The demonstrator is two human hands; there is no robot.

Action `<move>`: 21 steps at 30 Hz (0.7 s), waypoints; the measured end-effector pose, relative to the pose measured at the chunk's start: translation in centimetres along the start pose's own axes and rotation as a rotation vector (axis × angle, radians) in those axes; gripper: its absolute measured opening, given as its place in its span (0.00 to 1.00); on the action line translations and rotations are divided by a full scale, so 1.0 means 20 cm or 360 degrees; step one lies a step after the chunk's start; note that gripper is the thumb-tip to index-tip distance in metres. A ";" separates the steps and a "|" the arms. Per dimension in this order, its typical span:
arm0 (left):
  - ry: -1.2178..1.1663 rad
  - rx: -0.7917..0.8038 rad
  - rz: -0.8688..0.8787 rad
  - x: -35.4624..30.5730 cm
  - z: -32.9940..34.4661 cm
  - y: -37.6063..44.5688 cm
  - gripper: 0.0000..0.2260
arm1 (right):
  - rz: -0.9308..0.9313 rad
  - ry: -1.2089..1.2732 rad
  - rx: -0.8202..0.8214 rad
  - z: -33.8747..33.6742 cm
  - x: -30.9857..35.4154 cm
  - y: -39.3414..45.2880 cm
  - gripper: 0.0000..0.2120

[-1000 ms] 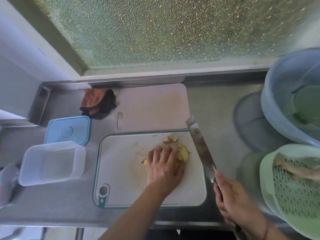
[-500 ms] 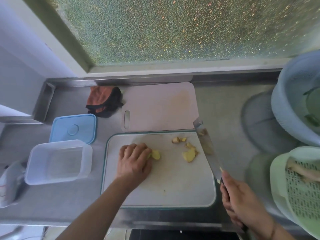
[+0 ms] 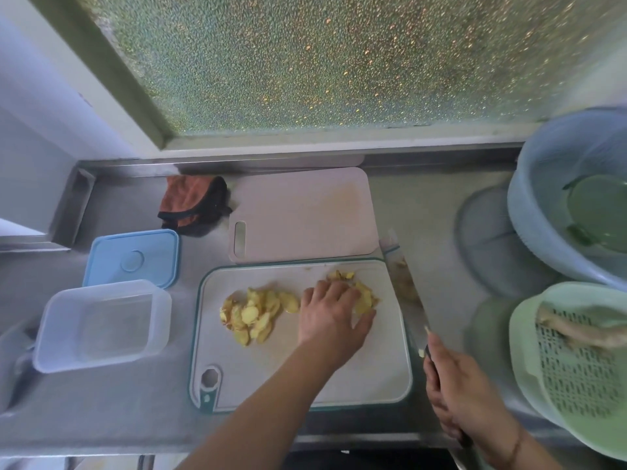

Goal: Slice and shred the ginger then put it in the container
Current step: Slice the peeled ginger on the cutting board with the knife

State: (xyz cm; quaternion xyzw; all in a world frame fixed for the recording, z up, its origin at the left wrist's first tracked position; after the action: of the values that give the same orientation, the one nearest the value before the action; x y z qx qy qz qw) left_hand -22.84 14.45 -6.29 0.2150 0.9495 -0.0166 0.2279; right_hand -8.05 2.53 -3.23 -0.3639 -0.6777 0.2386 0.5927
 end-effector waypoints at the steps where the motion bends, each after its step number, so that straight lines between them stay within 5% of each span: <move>1: 0.0008 -0.0016 -0.0013 -0.01 0.02 0.00 0.16 | -0.0003 -0.0006 -0.0003 -0.01 0.00 0.00 0.27; 21: -0.0020 -0.0315 -0.0315 0.24 -0.10 -0.34 0.14 | -0.0065 -0.0093 0.0178 -0.04 -0.02 0.01 0.26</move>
State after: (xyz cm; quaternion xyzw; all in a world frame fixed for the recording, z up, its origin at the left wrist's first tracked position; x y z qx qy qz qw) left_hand -30.28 10.51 -7.10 0.0966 0.9616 0.0534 0.2512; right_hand -7.26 2.23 -3.56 -0.3093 -0.6876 0.2745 0.5968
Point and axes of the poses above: each hand's wrist, its own y-axis towards the middle knuckle, its own z-axis out of the palm, x = y × z, the point moved 7 cm from there along y, towards the middle knuckle, and after that the axes turned 5 degrees about -y, right-handed, at the moved point
